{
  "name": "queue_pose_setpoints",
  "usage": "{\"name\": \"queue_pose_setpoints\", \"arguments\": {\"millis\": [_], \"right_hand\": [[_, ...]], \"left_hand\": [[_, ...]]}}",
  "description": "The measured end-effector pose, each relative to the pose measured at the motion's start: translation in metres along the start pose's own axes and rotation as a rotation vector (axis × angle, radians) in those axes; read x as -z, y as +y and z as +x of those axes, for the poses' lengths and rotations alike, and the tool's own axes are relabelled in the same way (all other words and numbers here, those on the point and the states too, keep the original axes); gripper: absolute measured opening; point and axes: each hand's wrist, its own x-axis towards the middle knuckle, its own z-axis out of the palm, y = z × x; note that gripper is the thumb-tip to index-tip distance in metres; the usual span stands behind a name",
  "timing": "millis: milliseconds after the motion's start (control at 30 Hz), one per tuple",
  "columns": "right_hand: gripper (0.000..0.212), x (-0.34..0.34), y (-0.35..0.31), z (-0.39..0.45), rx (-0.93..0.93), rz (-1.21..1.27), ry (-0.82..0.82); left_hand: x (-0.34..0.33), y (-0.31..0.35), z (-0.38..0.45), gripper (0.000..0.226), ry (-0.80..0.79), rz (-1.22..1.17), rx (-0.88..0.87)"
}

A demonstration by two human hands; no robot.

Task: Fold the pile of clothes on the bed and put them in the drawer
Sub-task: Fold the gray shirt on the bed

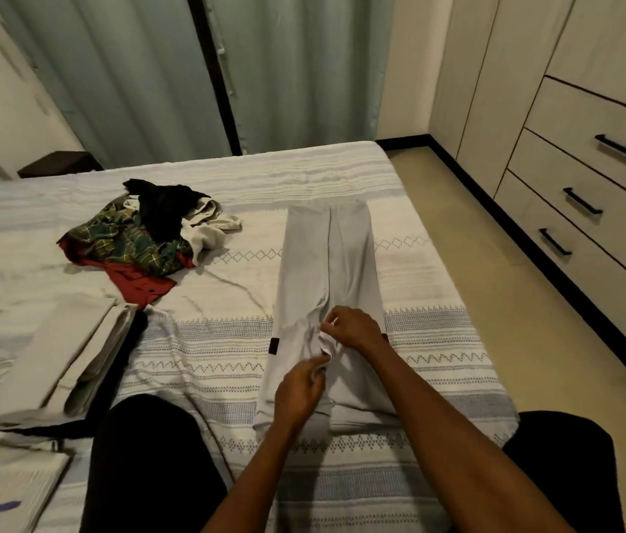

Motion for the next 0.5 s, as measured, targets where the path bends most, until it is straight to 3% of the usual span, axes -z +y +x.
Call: {"name": "queue_pose_setpoints", "arguments": {"millis": [100, 200, 300, 400, 500], "right_hand": [[0.073, -0.009, -0.008, 0.012, -0.023, -0.239, -0.182], [0.058, -0.022, -0.007, 0.018, -0.056, -0.322, -0.241], [0.041, -0.024, -0.004, 0.015, -0.025, -0.314, -0.188], [0.032, -0.022, 0.010, 0.014, -0.007, -0.185, -0.080], [0.033, -0.011, 0.022, 0.015, -0.103, 0.185, -0.012]], "left_hand": [[-0.008, -0.004, -0.005, 0.034, -0.019, 0.173, -0.088], [-0.014, -0.005, -0.009, 0.034, -0.014, 0.214, -0.113], [-0.020, -0.003, -0.013, 0.027, 0.008, 0.169, -0.080], [-0.026, -0.003, -0.015, 0.015, 0.010, 0.121, -0.068], [-0.030, -0.002, -0.014, 0.010, 0.040, 0.118, -0.133]]}}
